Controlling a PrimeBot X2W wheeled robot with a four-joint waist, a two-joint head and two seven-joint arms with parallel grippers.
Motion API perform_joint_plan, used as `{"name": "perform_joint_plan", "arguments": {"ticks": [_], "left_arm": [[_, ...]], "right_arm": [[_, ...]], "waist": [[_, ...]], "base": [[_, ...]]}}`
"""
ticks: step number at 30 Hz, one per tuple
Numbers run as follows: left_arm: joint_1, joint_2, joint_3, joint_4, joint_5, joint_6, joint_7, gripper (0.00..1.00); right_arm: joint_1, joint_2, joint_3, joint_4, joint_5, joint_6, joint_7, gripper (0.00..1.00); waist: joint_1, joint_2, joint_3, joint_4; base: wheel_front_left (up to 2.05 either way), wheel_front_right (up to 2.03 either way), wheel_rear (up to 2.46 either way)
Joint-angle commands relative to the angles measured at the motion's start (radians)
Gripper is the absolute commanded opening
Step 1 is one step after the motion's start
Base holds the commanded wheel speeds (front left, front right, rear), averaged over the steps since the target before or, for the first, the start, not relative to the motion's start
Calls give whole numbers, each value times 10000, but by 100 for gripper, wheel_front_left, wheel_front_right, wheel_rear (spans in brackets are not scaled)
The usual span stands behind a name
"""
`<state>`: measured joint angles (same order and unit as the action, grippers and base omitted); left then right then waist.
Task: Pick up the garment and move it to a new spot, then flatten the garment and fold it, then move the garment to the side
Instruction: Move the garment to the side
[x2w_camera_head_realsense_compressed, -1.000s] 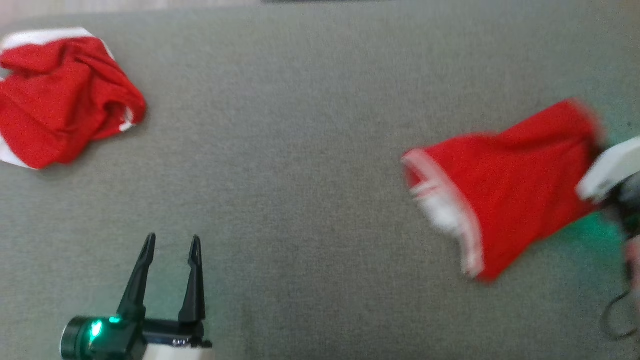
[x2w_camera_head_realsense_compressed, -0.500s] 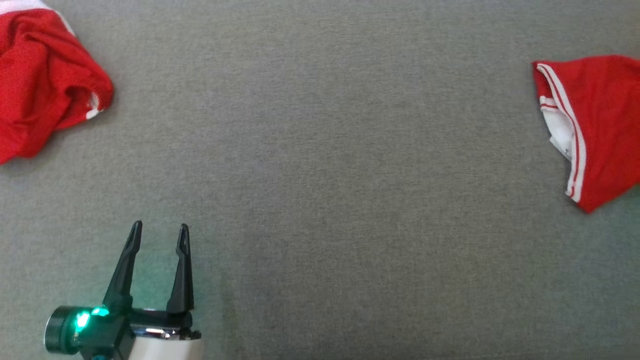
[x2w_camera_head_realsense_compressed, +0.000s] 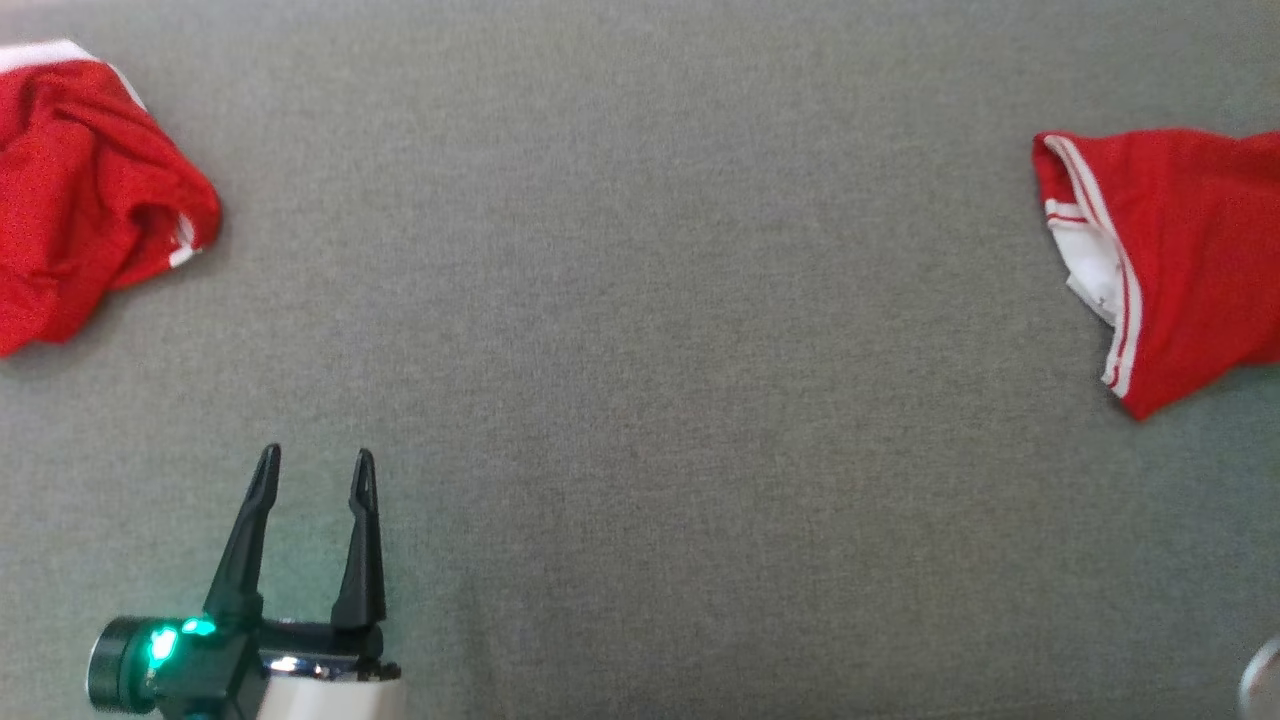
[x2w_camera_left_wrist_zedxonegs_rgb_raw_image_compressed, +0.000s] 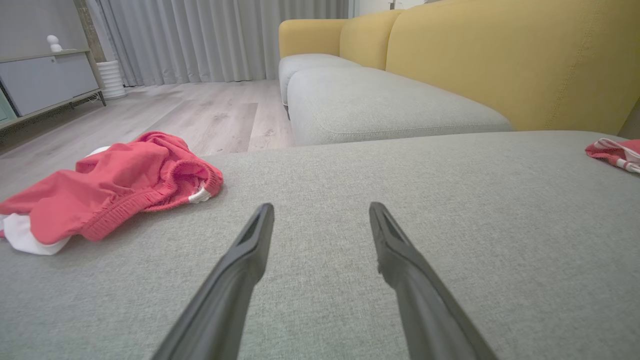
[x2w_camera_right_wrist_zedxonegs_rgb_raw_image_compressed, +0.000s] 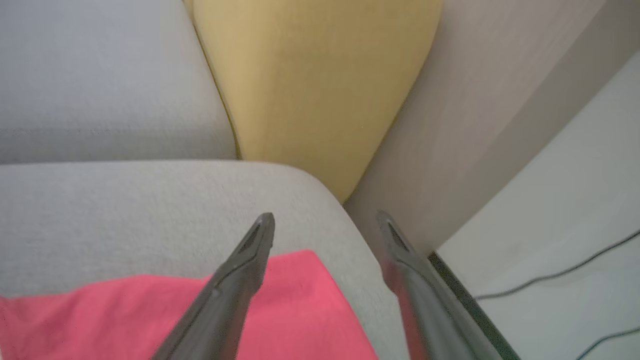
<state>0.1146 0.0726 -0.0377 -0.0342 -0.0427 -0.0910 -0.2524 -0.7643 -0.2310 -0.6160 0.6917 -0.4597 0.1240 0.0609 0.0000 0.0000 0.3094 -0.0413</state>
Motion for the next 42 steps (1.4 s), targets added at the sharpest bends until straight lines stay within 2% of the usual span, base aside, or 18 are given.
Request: {"name": "perform_joint_plan", "arguments": {"ticks": [1, 3, 5, 6, 9, 13, 14, 20, 24, 28, 42], "left_arm": [[58, -27, 337, -256, -40, 57, -93, 100], [78, -46, 352, -234, -84, 77, -93, 100], [135, -98, 404, -155, -203, 138, -93, 100], [135, -98, 404, -155, -203, 138, -93, 100], [189, -138, 495, -38, -328, 182, -93, 100], [311, -177, 549, 79, -417, 235, -93, 100], [346, -191, 539, 167, -446, 249, -93, 100], [553, -213, 492, 360, -526, 281, -93, 100], [837, -218, 517, 488, -586, 266, -93, 100], [1064, -221, 507, 667, -636, 202, -93, 100], [989, -222, 531, 889, -632, 87, -93, 100]], "right_arm": [[67, 1, 312, -551, 92, 67, -373, 100], [151, 135, 430, -691, 218, 67, -598, 100], [505, 581, 1054, -1308, 681, 67, -1373, 100], [505, 581, 1054, -1308, 681, 67, -1373, 100], [1227, 1009, 1946, -2150, 1397, 67, -2059, 100], [2854, 1311, 3287, -3573, 2489, 67, -2617, 100], [3800, 1398, 3777, -4263, 2993, 67, -2730, 100], [6312, 1645, 4794, -5668, 3936, 67, -3016, 100], [7620, 1756, 5550, -5802, 4292, 67, -3163, 100], [8342, 1797, 5926, -5388, 4770, 67, -3214, 100], [8586, 1806, 6353, -5485, 5546, 67, -3225, 100]], "waist": [[0, 0, -285, -50], [0, 0, -428, -58], [0, 0, -892, -76], [0, 0, -892, -76], [0, 0, -1373, -29], [0, 0, -1955, 124], [0, 0, -2231, 244], [0, 0, -2783, 442], [0, 0, -3033, 433], [0, 0, -3132, 390], [0, 0, -3158, 378]], "base": [[0, 0, 0], [0, 0, 0], [0, 0, 0], [0, 0, 0], [0, 0, 0], [0, 0, 0], [0, 0, 0], [0, 0, 0], [0, 0, 0], [0, 0, 0], [0, 0, 0]]}}
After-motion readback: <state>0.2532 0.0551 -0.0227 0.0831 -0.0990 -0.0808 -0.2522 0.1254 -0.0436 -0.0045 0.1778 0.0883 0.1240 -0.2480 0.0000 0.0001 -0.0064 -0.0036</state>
